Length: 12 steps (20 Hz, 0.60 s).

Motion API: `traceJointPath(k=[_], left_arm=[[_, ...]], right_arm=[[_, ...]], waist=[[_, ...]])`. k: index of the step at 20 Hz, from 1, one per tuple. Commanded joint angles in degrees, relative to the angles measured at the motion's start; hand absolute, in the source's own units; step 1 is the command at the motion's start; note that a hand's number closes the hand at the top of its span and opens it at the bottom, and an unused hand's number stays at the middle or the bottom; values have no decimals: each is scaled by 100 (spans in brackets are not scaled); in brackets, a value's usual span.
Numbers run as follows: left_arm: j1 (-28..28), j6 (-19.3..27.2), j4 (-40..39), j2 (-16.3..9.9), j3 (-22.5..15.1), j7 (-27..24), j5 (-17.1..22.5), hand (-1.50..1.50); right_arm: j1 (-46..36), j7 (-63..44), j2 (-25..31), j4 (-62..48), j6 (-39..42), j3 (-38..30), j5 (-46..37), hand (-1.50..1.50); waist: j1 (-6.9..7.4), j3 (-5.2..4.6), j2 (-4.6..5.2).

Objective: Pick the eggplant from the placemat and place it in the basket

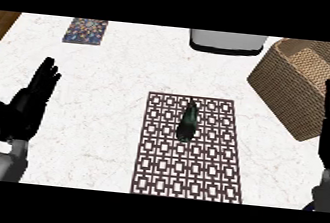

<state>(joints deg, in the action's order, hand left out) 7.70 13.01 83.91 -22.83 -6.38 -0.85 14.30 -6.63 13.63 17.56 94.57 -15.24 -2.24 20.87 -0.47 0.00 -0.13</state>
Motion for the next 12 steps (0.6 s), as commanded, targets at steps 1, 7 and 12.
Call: traceJointPath(k=[1,7,12], left_arm=[[101,72,9,49,-10,105,-225,0],[300,257,59,-36,33,699,-209,0],[421,97,-169,3,-94,577,-265,0]], right_arm=[[-72,-577,11,-247,-512,138,-480,150],[-595,-1502,-505,-1290,-1425,1138,-1482,150],[-1398,-1940,-1194,-2990,-3801,1214,-3114,-150]], waist=[[53,-2,14],[196,0,36],[374,-24,110]])
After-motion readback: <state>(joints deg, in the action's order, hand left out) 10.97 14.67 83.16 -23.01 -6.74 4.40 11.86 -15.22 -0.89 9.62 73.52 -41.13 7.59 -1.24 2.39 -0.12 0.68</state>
